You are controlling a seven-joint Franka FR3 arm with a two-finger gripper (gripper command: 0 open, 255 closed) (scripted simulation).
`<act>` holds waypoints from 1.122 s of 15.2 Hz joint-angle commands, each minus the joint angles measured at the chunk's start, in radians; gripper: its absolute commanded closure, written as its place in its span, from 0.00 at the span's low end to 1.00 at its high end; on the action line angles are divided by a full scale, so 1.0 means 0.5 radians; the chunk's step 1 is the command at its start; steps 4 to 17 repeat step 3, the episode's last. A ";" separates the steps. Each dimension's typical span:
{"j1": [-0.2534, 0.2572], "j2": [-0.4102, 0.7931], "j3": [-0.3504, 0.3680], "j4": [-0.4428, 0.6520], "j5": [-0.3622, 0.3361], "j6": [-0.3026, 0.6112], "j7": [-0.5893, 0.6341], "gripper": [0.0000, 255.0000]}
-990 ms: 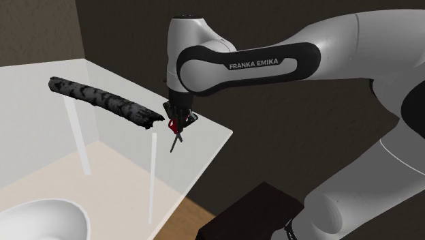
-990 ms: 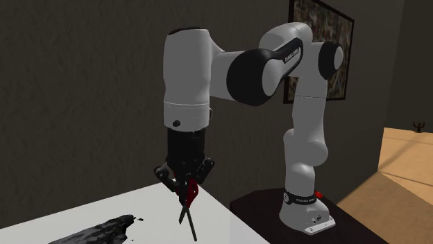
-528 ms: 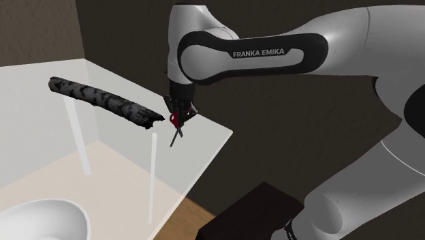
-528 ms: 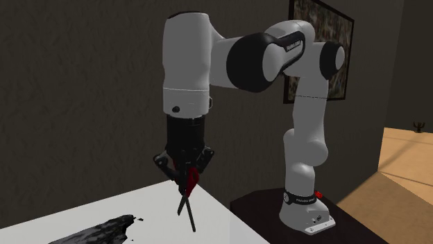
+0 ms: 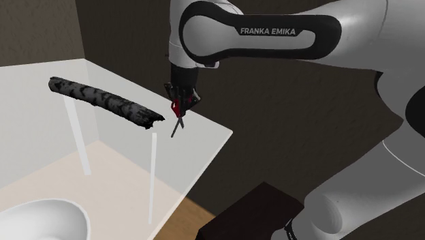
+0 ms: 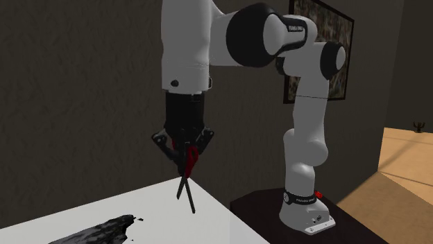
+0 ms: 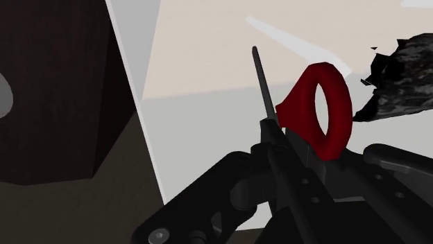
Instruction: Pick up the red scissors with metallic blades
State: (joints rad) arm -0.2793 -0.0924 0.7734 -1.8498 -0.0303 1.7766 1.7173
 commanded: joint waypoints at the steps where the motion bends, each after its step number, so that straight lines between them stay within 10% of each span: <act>1: -0.001 -0.002 -0.001 0.050 0.002 -0.052 -0.004 1.00; 17: -0.001 -0.002 -0.001 0.054 0.002 -0.056 -0.005 1.00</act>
